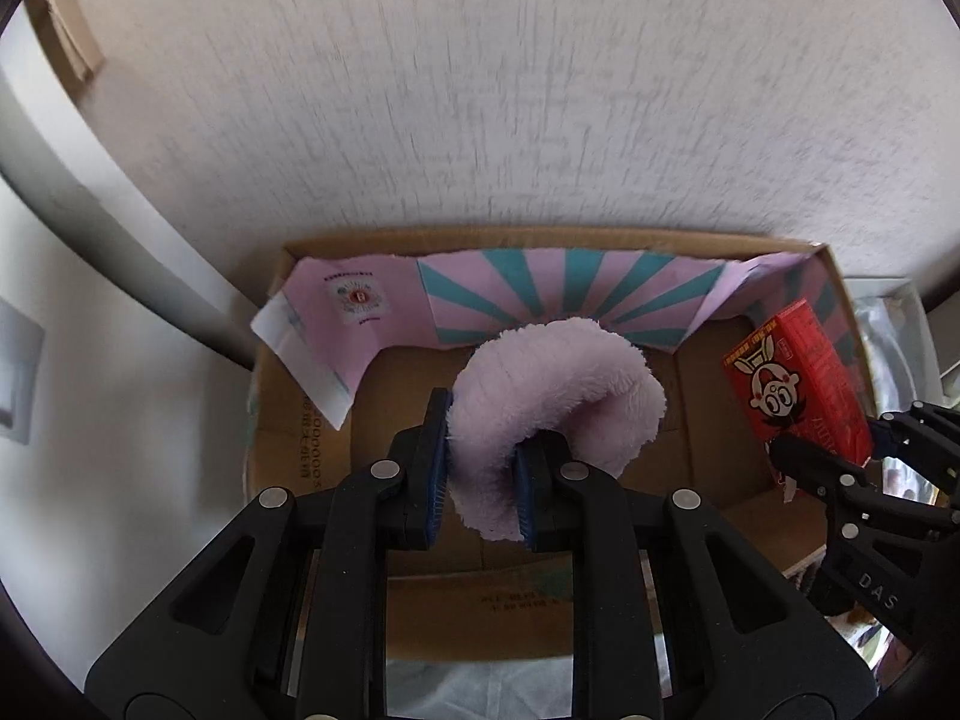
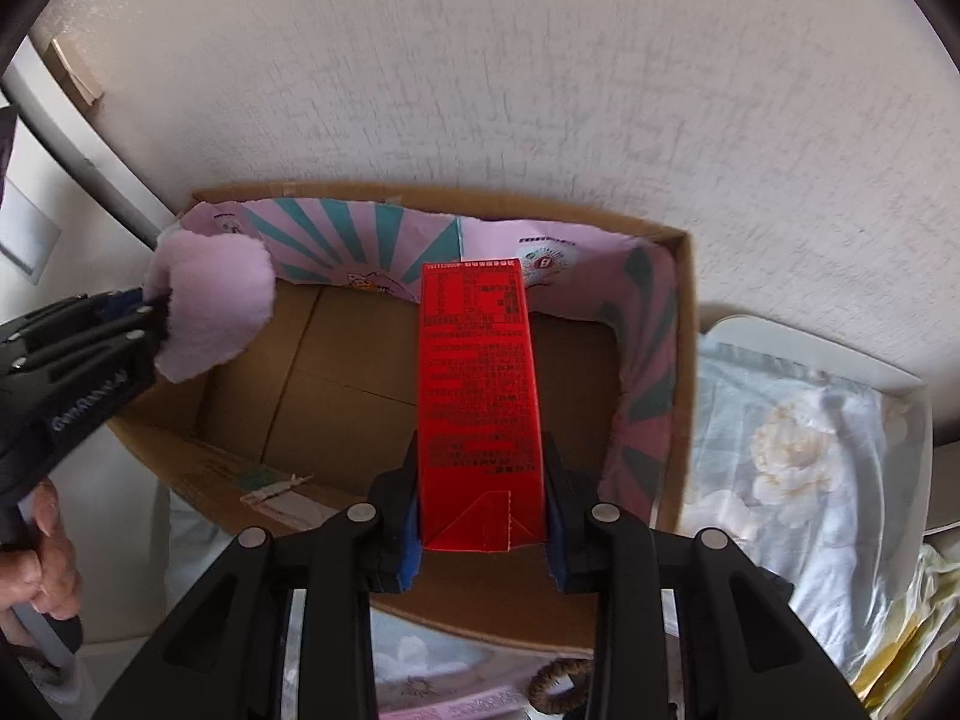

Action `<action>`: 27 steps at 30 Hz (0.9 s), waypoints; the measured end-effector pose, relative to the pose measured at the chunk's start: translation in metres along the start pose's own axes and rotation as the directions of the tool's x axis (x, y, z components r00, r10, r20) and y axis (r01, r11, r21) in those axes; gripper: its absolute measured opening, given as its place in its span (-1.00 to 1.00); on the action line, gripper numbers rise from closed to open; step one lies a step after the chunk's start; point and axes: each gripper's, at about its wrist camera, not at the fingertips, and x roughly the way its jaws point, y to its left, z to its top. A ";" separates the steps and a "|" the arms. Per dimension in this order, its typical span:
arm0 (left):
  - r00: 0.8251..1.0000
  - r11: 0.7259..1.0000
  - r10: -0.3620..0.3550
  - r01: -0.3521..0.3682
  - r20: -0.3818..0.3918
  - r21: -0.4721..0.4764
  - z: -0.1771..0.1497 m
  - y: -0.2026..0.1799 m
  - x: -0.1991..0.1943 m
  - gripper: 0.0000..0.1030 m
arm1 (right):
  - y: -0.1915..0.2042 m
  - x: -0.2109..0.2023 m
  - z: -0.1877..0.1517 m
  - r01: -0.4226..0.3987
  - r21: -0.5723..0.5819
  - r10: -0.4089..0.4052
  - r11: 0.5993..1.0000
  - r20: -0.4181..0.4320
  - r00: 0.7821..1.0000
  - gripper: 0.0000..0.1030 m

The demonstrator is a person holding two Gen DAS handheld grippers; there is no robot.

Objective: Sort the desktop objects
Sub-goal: 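Carry the pink scrunchie and red snack box over the cardboard box, then open both grippers to drop the scrunchie and snack box inside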

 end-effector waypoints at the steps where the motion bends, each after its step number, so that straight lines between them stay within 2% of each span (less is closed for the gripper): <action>1: 1.000 1.000 -0.001 0.001 -0.007 0.000 0.000 0.000 0.004 -0.68 | 0.001 0.003 0.001 0.001 -0.002 -0.001 1.000 -0.002 1.000 -0.42; 10: 0.999 1.000 0.015 -0.014 -0.036 0.013 -0.005 -0.001 0.023 -0.68 | 0.005 0.019 0.003 0.004 0.006 -0.003 1.000 -0.024 1.000 -0.42; 12: 0.999 1.000 0.015 -0.015 -0.029 0.012 -0.005 -0.001 0.023 -0.61 | 0.004 0.020 0.003 0.002 0.004 -0.001 1.000 -0.026 1.000 -0.42; 14: 1.000 1.000 0.002 -0.002 -0.025 0.002 -0.004 0.000 0.021 -0.05 | 0.004 0.021 0.003 -0.043 -0.001 0.043 0.999 -0.023 0.999 -0.35; 15: 1.000 1.000 -0.004 0.004 -0.020 -0.004 -0.004 0.000 0.019 0.64 | 0.004 0.021 0.003 -0.052 0.000 0.052 0.999 -0.024 0.998 -0.08; 16: 1.000 1.000 -0.009 0.009 -0.003 -0.009 -0.005 0.000 0.016 0.97 | 0.004 0.020 0.003 -0.039 0.002 0.039 0.999 -0.023 0.999 0.27; 18: 0.998 0.999 -0.036 0.037 0.052 -0.017 -0.006 0.001 0.003 0.97 | 0.003 0.015 0.001 -0.014 0.004 0.014 1.000 0.007 1.000 0.44; 20: 0.997 0.999 -0.039 0.039 0.060 -0.011 -0.006 0.000 -0.003 0.97 | 0.002 0.007 0.000 -0.028 0.004 0.028 1.000 0.030 0.999 0.44; 24: 0.996 1.000 0.009 -0.009 0.085 -0.006 -0.009 -0.004 -0.017 0.97 | -0.002 -0.005 -0.006 -0.027 0.005 0.027 1.000 0.053 0.998 0.44; 27: 0.996 1.000 -0.002 0.004 0.092 -0.018 -0.012 -0.006 -0.025 0.97 | -0.006 -0.010 -0.007 -0.024 0.006 0.024 1.000 0.063 0.998 0.44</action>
